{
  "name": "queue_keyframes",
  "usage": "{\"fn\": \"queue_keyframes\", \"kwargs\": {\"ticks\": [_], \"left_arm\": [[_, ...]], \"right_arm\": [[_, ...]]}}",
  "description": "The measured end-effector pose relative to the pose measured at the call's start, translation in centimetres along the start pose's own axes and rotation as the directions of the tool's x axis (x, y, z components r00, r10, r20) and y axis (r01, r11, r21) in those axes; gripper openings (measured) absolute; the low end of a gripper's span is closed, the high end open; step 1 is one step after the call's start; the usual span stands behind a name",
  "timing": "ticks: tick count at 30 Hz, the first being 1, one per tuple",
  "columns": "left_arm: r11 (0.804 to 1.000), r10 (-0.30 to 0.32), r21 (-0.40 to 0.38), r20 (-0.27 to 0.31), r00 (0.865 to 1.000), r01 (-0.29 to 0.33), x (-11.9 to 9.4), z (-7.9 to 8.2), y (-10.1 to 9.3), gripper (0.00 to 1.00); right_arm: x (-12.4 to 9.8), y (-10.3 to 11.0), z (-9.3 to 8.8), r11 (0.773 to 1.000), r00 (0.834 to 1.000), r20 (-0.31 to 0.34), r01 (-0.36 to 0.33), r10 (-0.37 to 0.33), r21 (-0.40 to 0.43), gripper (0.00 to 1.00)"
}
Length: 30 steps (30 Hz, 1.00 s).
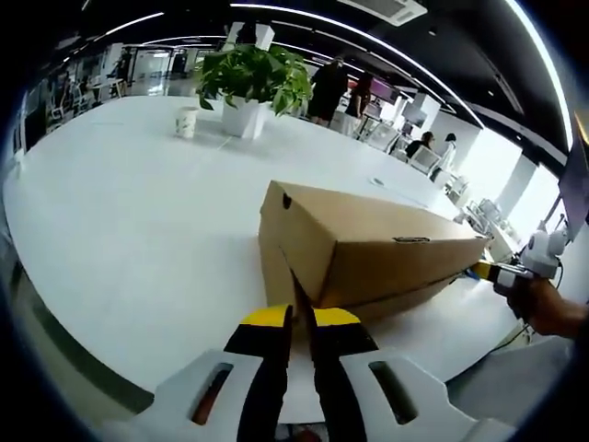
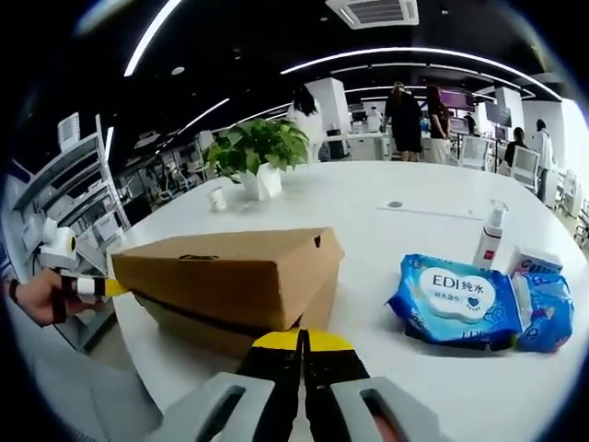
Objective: Operate the shoe box by opening the lid, removing the specified soft item, and placing it in the target area until the item is outside and the box remains undamaged.
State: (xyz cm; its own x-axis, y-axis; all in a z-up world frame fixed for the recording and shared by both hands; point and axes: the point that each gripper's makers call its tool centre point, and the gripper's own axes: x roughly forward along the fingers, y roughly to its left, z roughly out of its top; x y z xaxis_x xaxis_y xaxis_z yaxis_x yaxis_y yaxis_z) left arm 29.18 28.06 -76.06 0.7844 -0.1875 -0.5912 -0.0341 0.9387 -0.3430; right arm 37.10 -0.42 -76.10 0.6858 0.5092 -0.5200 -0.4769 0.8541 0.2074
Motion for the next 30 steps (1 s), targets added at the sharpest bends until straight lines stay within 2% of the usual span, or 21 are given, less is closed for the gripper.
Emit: {"fn": "queue_keyframes", "kwargs": {"ticks": [17,30], "left_arm": [[1.000,-0.008,-0.007,0.011,1.000,0.008,-0.37,-0.31,-0.21,0.05],[1.000,-0.011,0.001,-0.002,1.000,0.011,-0.42,-0.86,-0.50,0.04]], "right_arm": [[-0.01,-0.17,-0.31,1.000,1.000,-0.002,0.021,-0.021,-0.017,0.00],[0.38,-0.49,-0.75,1.000,1.000,-0.014,0.021,-0.021,0.002,0.00]]}}
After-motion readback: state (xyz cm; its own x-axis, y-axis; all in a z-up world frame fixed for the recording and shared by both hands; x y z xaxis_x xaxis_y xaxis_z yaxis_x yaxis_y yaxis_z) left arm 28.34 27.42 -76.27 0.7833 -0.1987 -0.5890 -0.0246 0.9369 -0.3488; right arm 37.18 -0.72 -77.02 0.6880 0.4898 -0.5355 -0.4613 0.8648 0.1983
